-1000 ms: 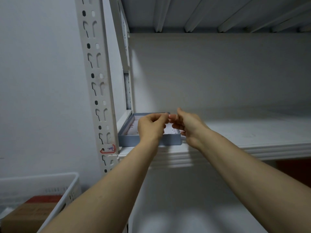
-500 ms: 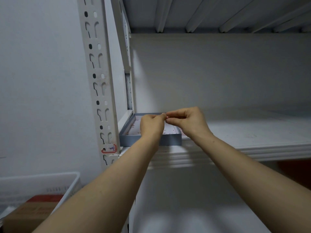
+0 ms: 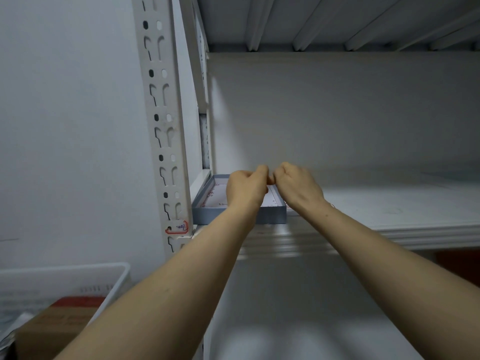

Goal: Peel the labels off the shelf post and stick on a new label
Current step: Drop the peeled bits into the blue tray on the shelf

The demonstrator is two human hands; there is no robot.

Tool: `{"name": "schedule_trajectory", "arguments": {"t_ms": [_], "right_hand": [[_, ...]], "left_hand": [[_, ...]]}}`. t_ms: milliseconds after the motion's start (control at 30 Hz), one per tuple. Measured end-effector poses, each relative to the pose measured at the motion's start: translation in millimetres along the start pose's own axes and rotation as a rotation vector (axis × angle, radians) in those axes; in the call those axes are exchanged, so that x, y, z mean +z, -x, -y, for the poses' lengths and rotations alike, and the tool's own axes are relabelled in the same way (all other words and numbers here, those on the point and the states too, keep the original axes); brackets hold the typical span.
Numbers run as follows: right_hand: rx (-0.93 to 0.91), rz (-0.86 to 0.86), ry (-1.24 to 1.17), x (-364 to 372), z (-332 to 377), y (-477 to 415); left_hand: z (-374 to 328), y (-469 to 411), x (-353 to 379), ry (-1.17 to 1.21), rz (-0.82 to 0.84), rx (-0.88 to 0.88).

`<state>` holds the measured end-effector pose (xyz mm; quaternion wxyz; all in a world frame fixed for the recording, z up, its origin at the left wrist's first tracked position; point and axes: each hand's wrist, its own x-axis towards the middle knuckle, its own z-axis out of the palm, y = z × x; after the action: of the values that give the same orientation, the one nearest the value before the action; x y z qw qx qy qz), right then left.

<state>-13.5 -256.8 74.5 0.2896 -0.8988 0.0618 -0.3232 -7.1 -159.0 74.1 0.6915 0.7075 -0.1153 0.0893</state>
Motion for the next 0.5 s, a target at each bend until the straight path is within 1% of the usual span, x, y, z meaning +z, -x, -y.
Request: {"name": "schedule_trajectory", "arguments": {"t_ms": [67,133,200,300,333,500], "right_hand": [[0.015,0.035,0.098,-0.5,2.8,-1.1],[0.019,0.060,0.112,-0.4,1.1,-7.3],[0.015,0.084,0.048,0.8,-1.8,-15.7],[0.033,0.153,-0.155,1.0,-2.8,-22.1],[0.037,0.180,-0.185,0.6,-3.1,-23.0],[0.037,0.271,-0.167,1.8,-0.6,-25.8]], "left_hand": [[-0.6,-0.1,-1.2,-0.009,-0.006,0.008],[-0.6,-1.7,-3.7,-0.019,-0.016,0.007],[0.4,-4.2,-7.9,-0.034,-0.031,0.009],[3.3,-8.0,-14.8,-0.067,-0.047,0.010],[4.4,-8.9,-16.8,-0.077,-0.050,0.007],[6.2,-11.7,-21.8,-0.103,-0.059,0.002]]}}
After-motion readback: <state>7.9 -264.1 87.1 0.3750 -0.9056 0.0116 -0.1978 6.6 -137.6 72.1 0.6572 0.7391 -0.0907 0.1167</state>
